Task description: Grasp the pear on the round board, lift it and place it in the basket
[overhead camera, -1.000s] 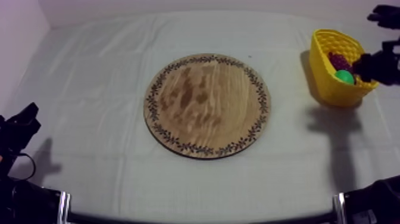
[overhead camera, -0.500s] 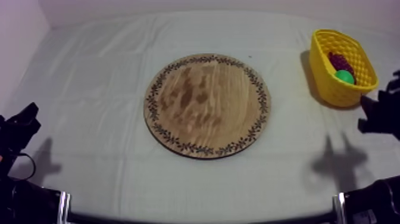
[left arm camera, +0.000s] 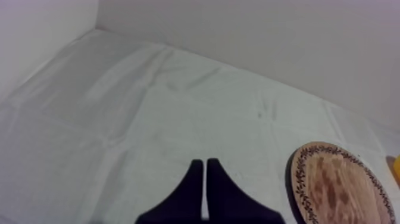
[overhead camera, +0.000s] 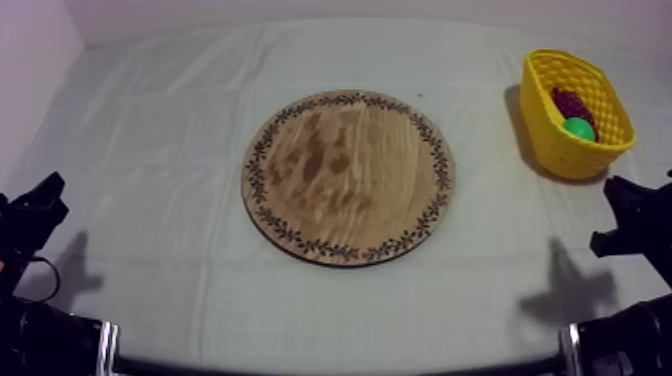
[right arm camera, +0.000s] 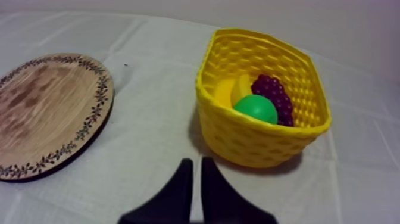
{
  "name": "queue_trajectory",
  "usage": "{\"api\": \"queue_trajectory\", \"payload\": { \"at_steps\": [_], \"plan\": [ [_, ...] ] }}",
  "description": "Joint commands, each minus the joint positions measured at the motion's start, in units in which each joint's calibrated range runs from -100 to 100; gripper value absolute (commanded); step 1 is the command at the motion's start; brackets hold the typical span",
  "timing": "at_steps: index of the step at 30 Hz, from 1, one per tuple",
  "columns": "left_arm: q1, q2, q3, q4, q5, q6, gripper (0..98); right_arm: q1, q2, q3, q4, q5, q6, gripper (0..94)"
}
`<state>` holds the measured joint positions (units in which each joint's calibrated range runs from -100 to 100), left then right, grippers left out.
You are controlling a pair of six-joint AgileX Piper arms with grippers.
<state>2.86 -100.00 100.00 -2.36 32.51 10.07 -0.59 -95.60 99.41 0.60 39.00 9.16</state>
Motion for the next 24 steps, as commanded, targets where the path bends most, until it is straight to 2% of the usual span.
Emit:
{"api": "queue_trajectory", "payload": {
  "at_steps": [1,24],
  "plan": [
    [0.0,0.0,0.0,-0.01,-0.01,0.01,0.1,-0.06,-0.03,0.14,-0.73,-0.26,2.68,1.0],
    [0.0,0.0,0.0,-0.01,-0.01,0.02,0.1,-0.1,-0.07,0.37,-1.31,-0.45,1.61,0.7]
  ]
}}
